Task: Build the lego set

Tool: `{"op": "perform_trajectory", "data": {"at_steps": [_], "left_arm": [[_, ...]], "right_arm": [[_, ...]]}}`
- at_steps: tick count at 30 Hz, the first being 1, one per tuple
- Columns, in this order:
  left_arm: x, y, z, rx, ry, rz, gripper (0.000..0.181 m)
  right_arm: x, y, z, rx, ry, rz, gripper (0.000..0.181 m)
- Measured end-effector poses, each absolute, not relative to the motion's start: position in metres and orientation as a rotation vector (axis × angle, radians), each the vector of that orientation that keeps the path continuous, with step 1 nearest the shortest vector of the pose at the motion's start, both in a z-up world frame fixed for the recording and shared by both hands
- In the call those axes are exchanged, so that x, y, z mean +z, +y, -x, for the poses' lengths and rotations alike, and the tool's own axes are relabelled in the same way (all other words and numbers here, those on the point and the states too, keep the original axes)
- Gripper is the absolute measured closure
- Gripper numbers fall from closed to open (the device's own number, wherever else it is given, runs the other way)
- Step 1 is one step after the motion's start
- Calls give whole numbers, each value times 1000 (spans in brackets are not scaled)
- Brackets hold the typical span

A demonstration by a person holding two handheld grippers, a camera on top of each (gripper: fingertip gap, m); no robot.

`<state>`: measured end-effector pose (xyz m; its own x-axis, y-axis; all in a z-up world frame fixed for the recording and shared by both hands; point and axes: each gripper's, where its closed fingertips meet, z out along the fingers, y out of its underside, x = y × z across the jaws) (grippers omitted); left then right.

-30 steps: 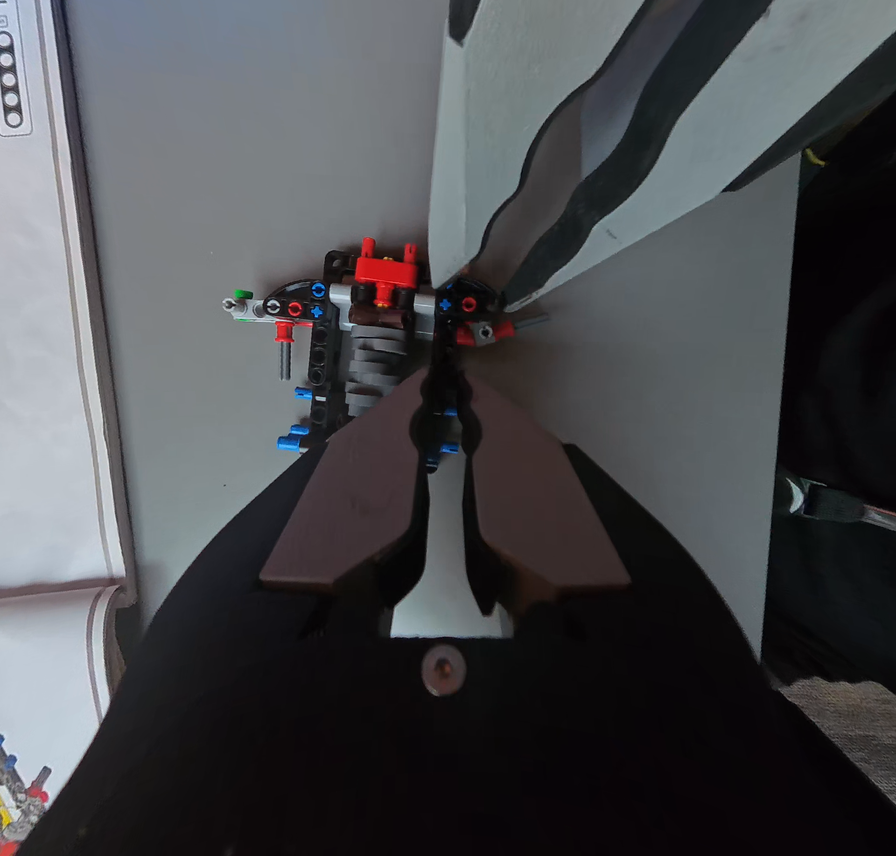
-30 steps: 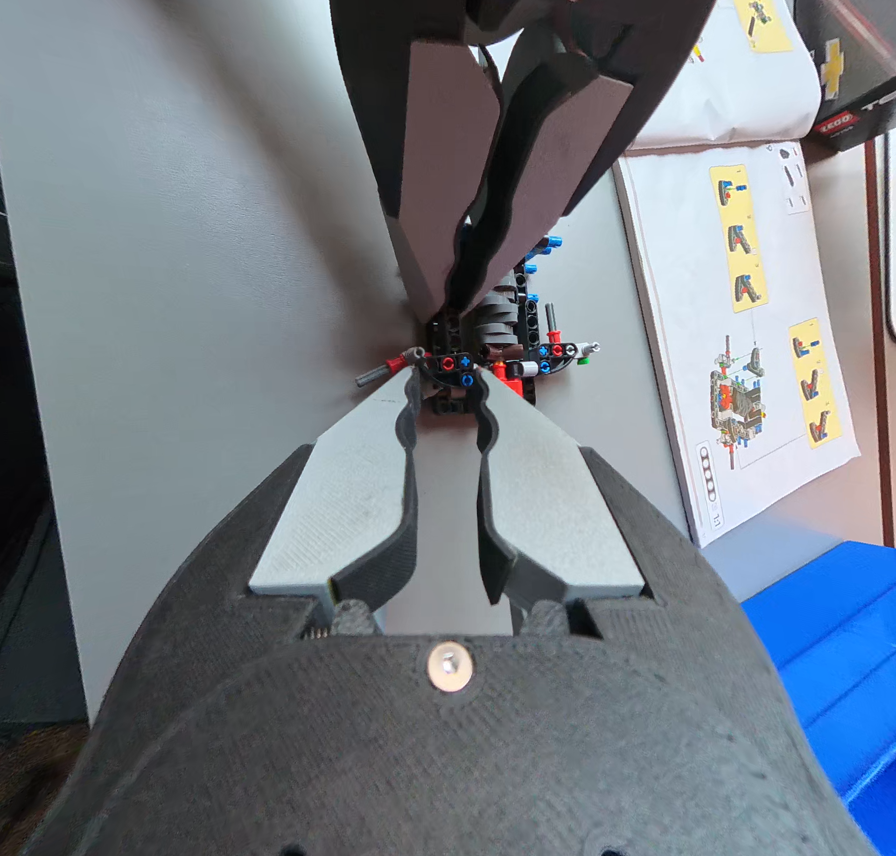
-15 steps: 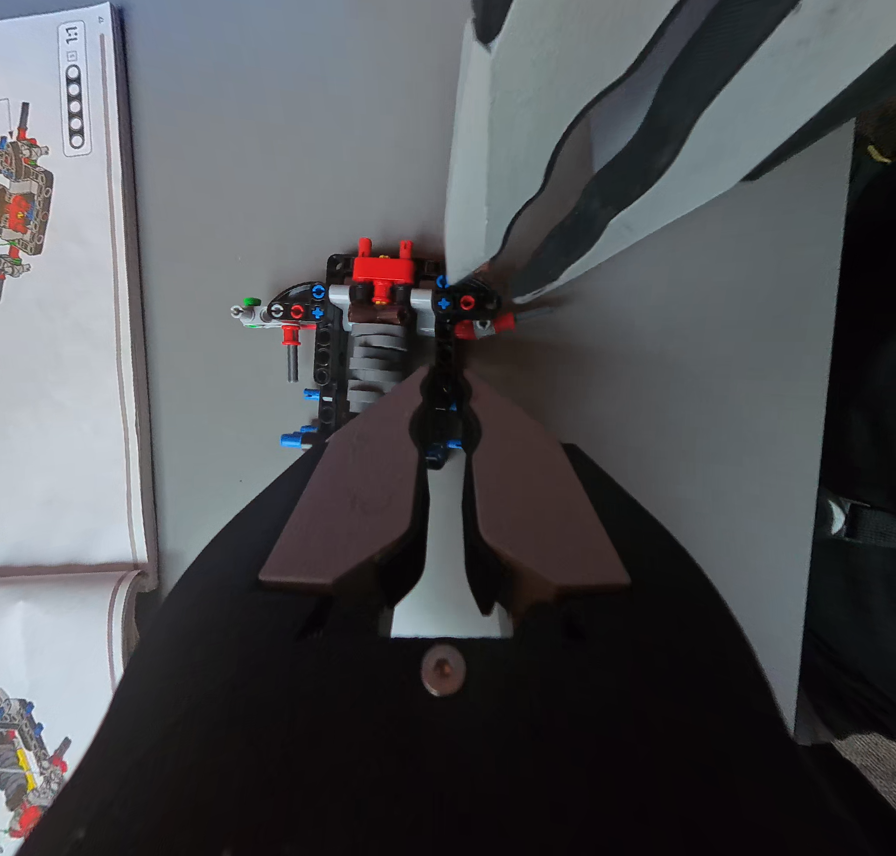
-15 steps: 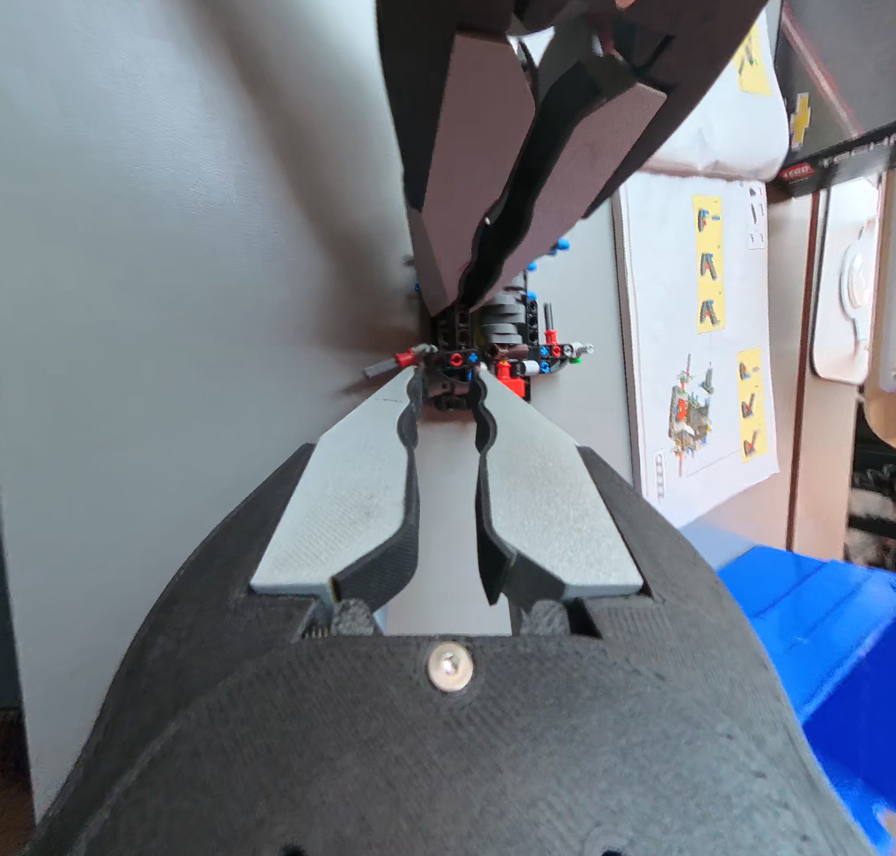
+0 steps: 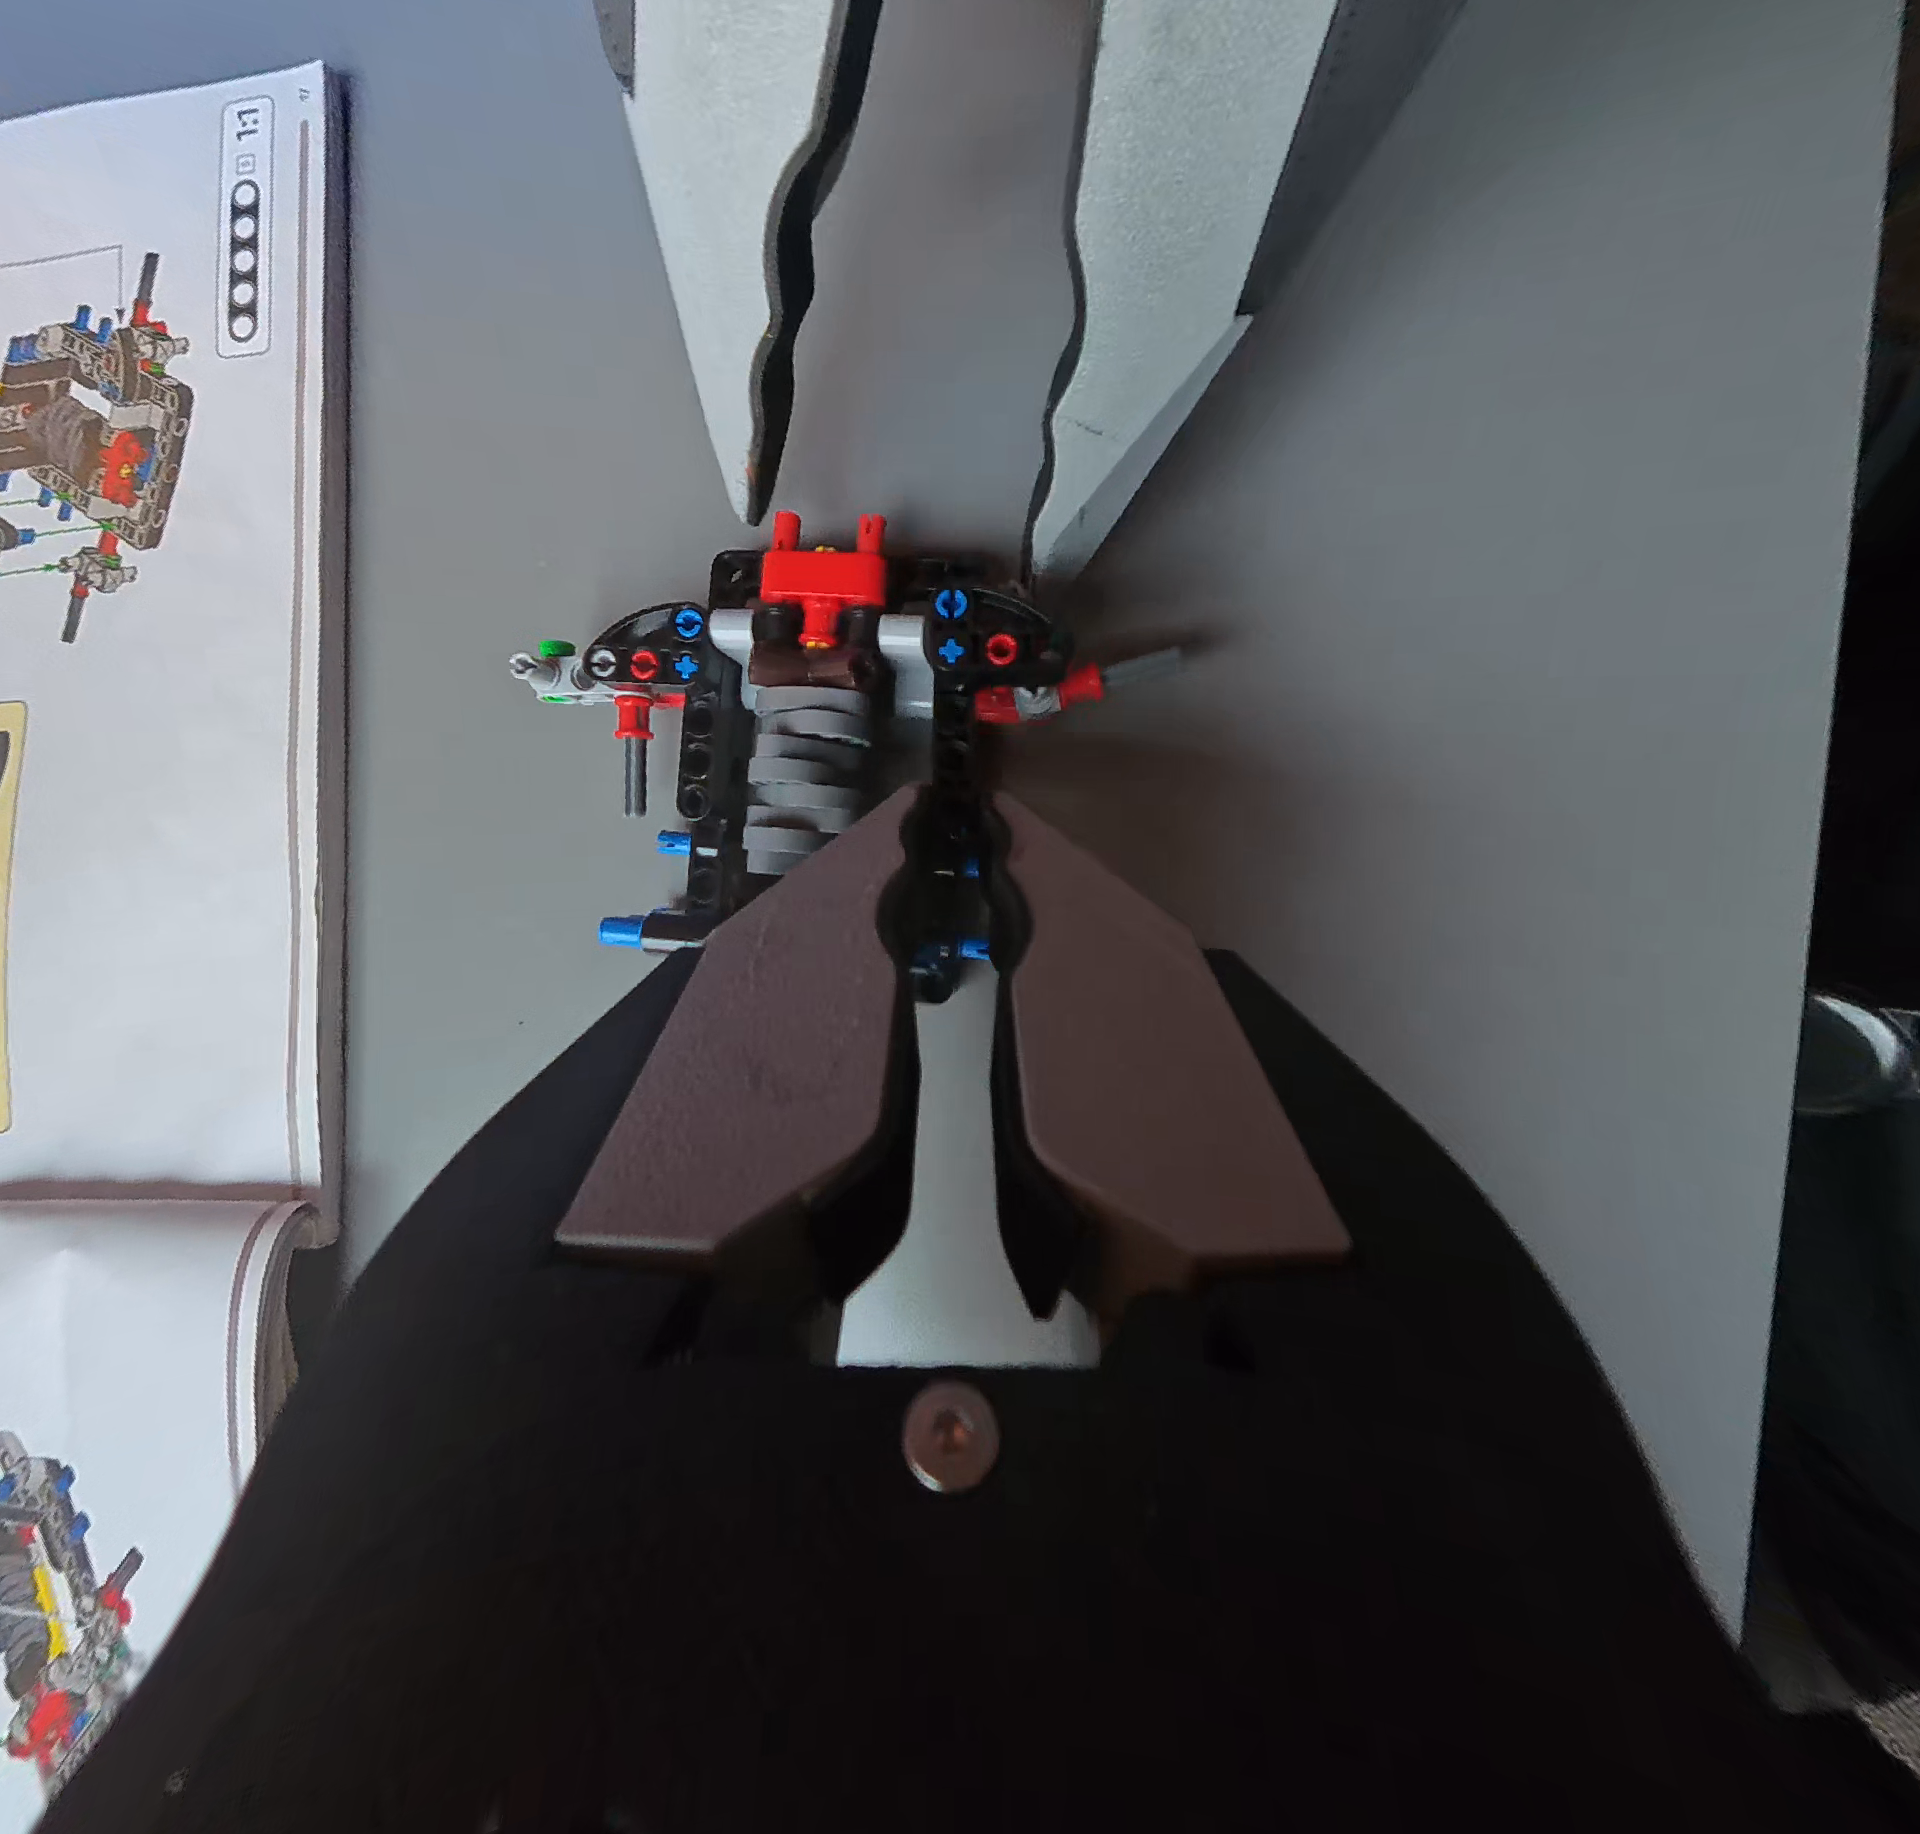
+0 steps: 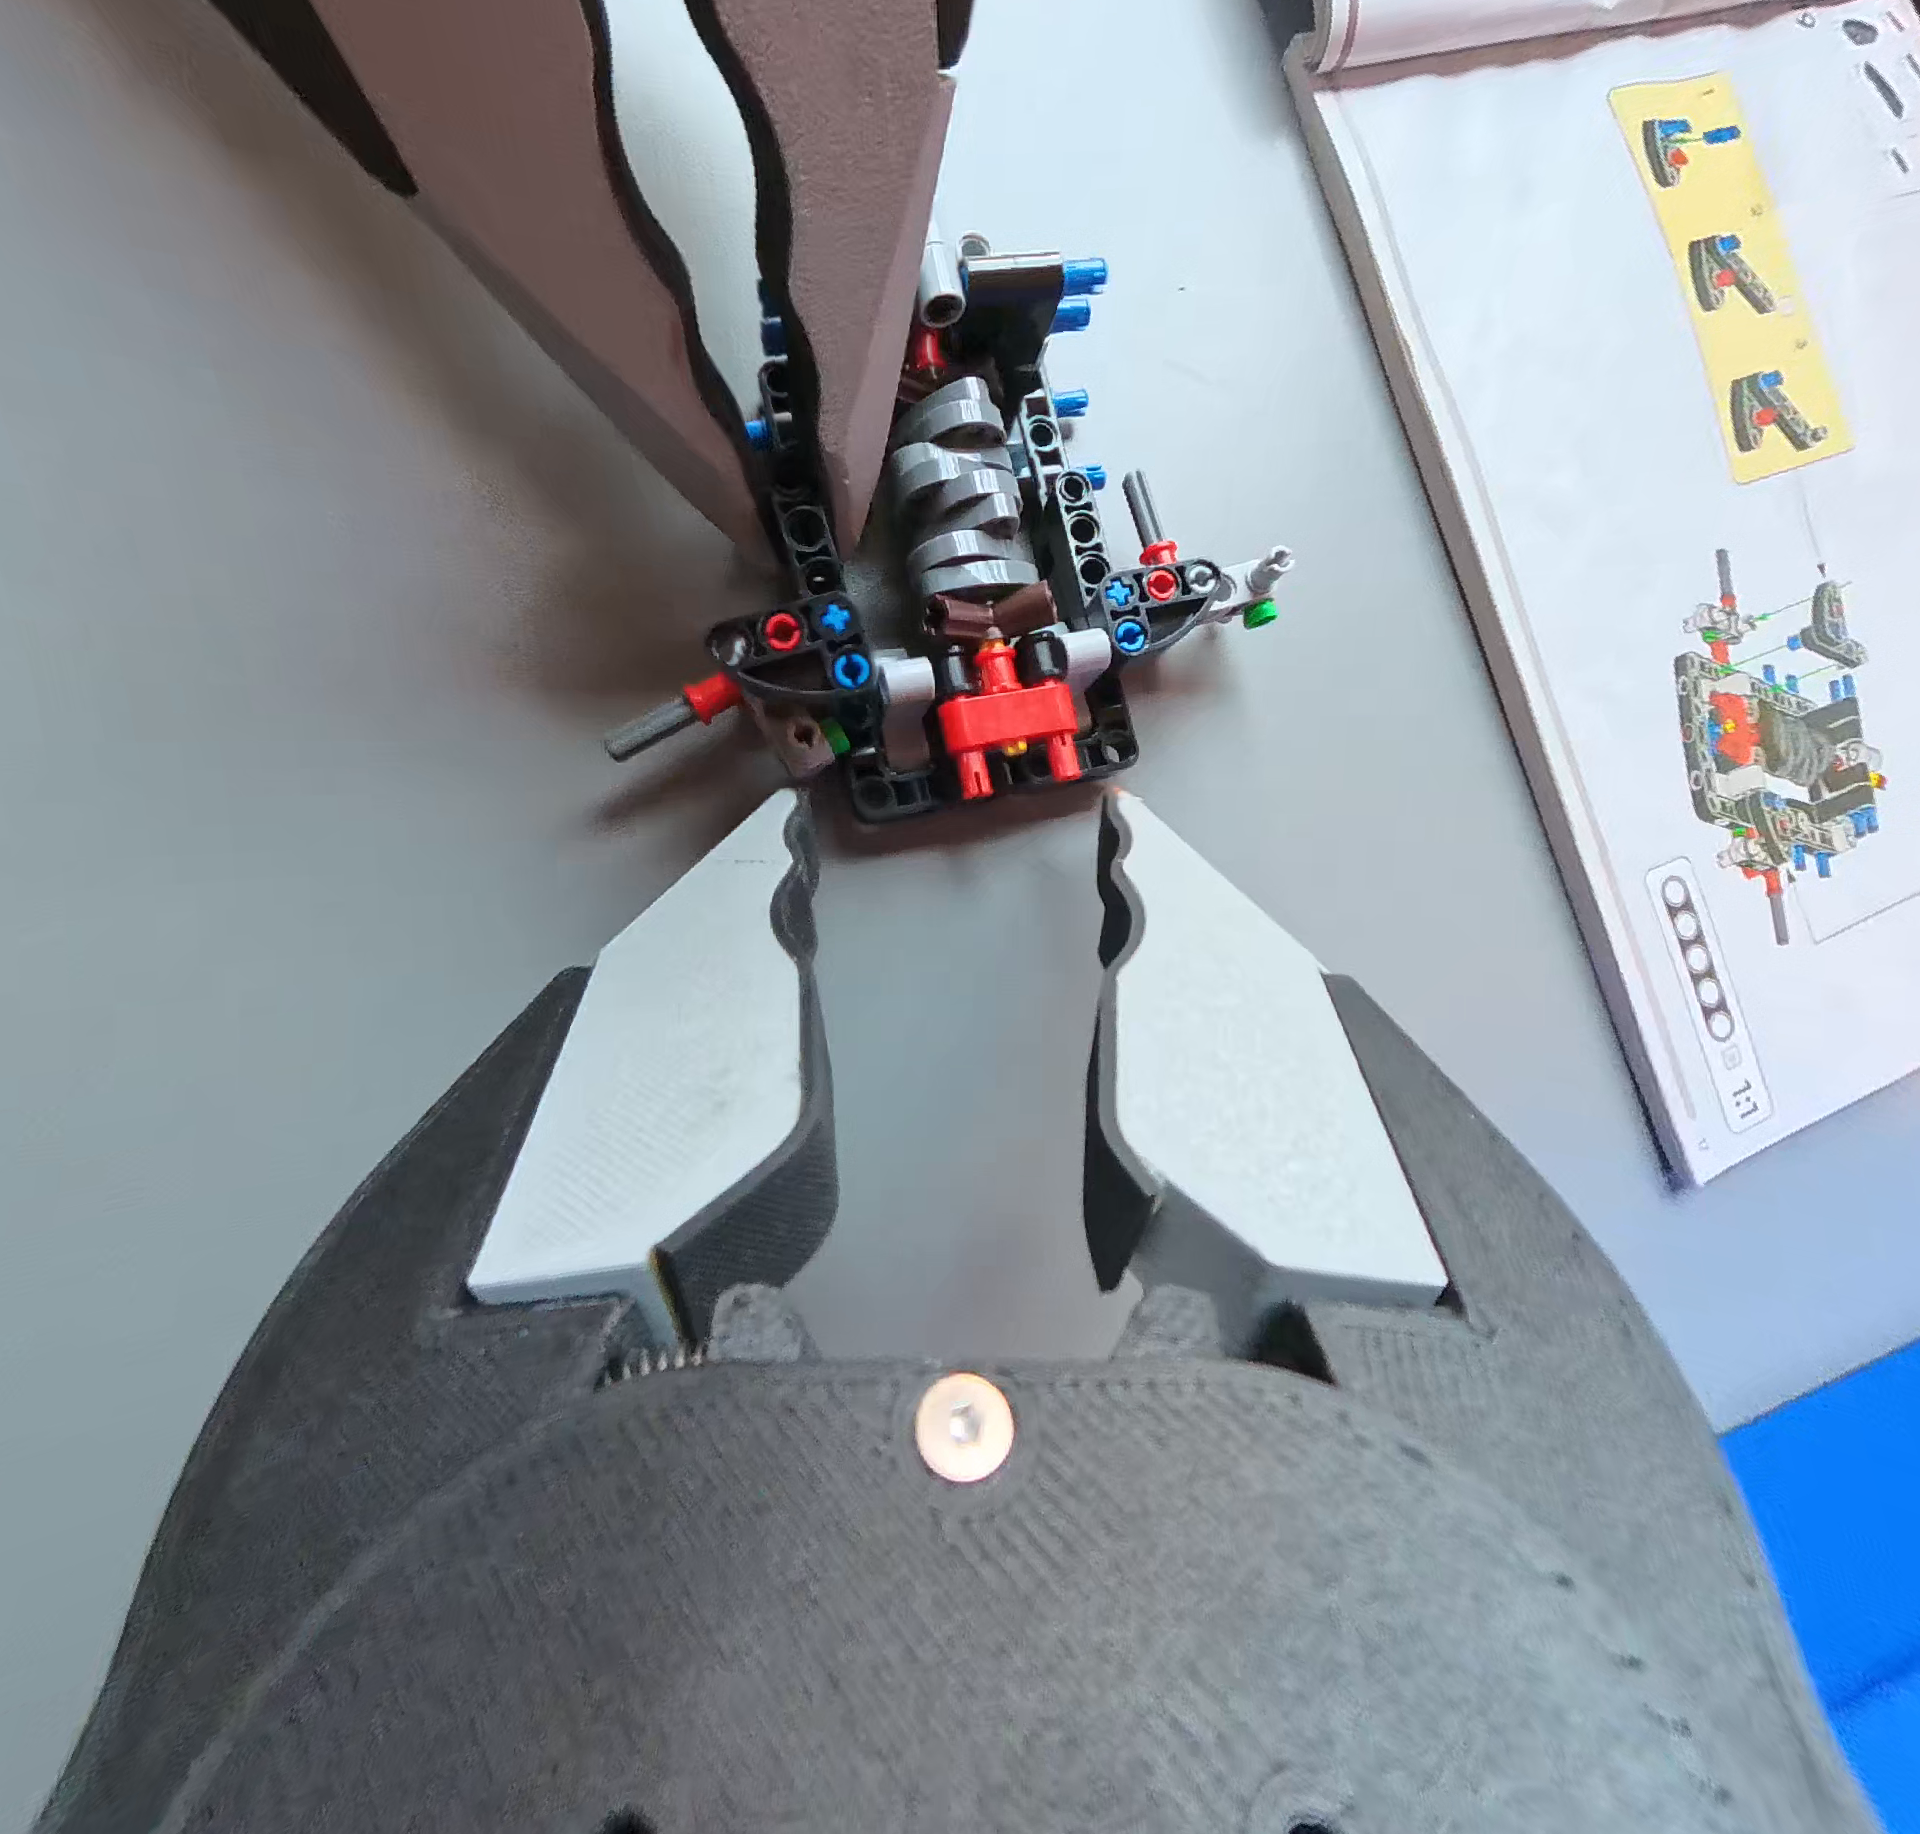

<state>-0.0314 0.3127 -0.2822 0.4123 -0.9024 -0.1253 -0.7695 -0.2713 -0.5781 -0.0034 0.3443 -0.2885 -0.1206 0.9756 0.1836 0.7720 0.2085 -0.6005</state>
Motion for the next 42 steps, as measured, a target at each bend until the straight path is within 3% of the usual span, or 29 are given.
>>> {"op": "perform_trajectory", "data": {"at_steps": [4,9,28,37,42], "left_arm": [[-283,311,26,-270,1427,2100,177],[-283,314,28,-200,1452,2132,177],[-280,320,35,-125,1578,2035,178],[-285,323,35,-184,1551,2082,177],[-285,323,35,-218,1532,2117,178]], "right_arm": [[-289,340,4,547,-1990,1585,127],[-291,337,4,609,-2025,1571,139],[-289,337,2,548,-1999,1550,131],[-292,344,13,654,-2010,1574,104],[-292,349,13,651,-2009,1571,116]]}}
